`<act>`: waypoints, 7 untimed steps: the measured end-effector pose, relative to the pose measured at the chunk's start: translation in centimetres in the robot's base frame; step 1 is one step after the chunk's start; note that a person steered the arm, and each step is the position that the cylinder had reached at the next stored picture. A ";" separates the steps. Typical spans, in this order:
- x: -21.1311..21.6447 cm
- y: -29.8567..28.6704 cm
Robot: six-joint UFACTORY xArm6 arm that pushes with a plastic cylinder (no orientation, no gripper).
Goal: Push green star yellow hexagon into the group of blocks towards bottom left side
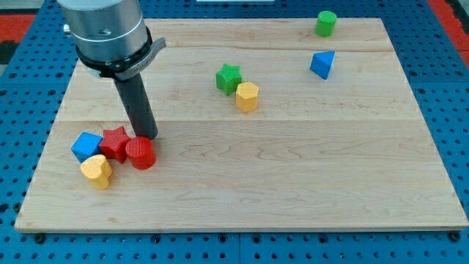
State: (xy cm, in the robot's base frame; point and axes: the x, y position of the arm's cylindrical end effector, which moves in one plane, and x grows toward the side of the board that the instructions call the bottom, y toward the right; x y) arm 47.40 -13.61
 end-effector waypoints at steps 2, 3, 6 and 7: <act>-0.1 -0.5; 1.3 5.7; -9.3 16.0; -5.3 8.9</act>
State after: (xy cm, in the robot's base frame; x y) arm 42.11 -4.68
